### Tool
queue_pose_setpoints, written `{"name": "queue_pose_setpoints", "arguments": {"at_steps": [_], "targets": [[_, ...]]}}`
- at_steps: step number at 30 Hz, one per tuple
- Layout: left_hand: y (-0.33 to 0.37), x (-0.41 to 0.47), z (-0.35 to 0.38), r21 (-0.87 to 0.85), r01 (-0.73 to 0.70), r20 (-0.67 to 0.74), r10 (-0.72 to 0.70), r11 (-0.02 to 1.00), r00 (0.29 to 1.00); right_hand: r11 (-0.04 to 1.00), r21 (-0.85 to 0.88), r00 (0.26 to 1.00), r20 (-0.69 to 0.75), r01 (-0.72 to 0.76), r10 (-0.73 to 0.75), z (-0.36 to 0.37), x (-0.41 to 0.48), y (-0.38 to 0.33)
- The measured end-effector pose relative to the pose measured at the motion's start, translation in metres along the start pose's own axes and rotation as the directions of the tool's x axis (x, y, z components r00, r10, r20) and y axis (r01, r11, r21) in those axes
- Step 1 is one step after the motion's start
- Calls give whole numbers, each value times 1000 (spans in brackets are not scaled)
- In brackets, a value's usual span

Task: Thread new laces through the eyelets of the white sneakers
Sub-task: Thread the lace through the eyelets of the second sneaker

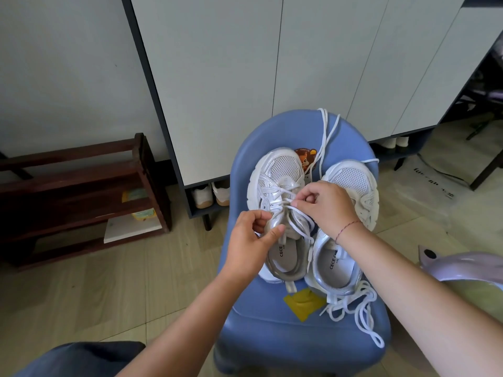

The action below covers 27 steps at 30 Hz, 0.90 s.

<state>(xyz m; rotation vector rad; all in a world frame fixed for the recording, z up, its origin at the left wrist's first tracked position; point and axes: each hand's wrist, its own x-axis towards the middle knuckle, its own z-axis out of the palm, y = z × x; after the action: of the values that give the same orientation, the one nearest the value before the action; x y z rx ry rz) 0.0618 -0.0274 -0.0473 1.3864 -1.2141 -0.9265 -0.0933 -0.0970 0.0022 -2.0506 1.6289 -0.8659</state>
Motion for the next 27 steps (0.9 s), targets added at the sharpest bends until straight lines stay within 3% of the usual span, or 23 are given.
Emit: {"name": "queue_pose_setpoints", "arguments": {"at_steps": [6, 17, 24, 27], "targets": [[1, -1, 1, 2, -2, -11, 2, 1000, 1000, 992, -113, 991, 129, 46, -32, 0, 8, -1], [3, -2, 3, 24, -19, -11, 19, 1000, 1000, 970, -225, 990, 119, 97, -71, -8, 24, -23], [1, -1, 3, 32, -19, -18, 20, 999, 1000, 991, 111, 968, 248, -75, 45, -16, 29, -20], [1, -1, 3, 27, -20, -23, 21, 999, 1000, 988, 118, 968, 241, -102, 71, -21, 19, -7]]}}
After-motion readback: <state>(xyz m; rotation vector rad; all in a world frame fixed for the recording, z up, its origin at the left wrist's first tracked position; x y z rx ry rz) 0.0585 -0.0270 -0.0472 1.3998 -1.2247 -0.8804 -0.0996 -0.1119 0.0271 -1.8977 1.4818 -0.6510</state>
